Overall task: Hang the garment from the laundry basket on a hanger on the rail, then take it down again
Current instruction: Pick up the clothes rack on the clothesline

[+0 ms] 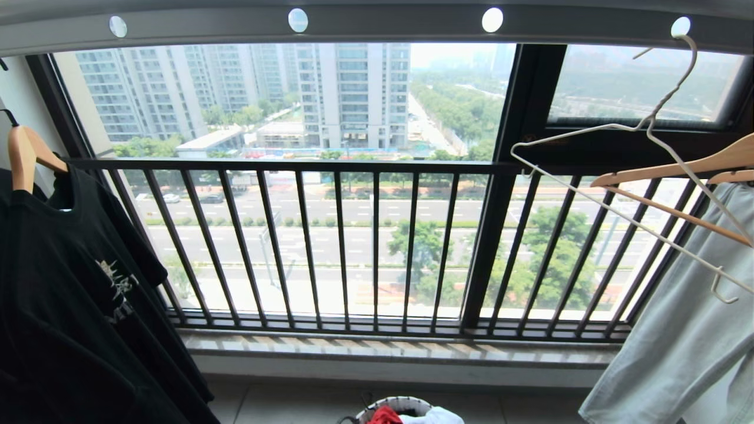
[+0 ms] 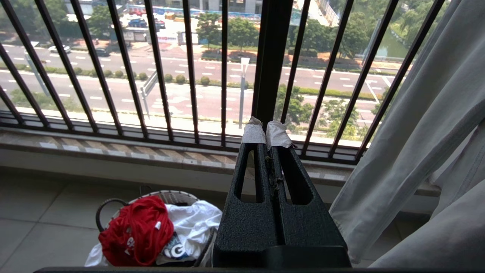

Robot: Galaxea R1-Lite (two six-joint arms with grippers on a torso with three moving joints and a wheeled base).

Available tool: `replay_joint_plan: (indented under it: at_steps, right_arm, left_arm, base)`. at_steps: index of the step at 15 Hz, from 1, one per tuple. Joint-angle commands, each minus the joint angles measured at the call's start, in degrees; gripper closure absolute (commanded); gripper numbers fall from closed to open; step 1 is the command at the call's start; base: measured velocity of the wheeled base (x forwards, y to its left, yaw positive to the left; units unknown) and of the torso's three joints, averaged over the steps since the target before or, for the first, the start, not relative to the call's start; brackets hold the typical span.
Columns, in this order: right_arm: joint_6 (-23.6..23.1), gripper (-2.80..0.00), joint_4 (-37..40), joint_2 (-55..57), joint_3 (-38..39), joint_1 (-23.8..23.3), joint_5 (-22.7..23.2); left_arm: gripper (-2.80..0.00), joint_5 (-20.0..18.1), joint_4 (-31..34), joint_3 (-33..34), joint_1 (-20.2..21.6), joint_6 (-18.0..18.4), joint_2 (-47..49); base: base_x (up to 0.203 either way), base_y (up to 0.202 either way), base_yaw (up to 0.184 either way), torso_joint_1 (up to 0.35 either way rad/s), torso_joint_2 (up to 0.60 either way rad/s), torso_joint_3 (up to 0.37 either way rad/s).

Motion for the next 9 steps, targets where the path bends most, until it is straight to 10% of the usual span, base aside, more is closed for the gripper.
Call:
replay_joint_plan:
  at_steps: [1,9]
  right_arm:
    - [0.2,0.00,0.0,0.1,0.0,0.0,-0.1]
    - [0.7,0.00,0.1,0.1,0.0,0.0,-0.5]
  left_arm:
    - [0.00,0.0,0.0,0.0,0.0,0.0,0.1]
    - [0.00,0.0,0.0,0.0,0.0,0.0,0.1]
  base:
    - [0.000,0.000,0.000,0.000,0.00,0.000]
    - [0.000,0.000,0.000,0.000,0.00,0.000]
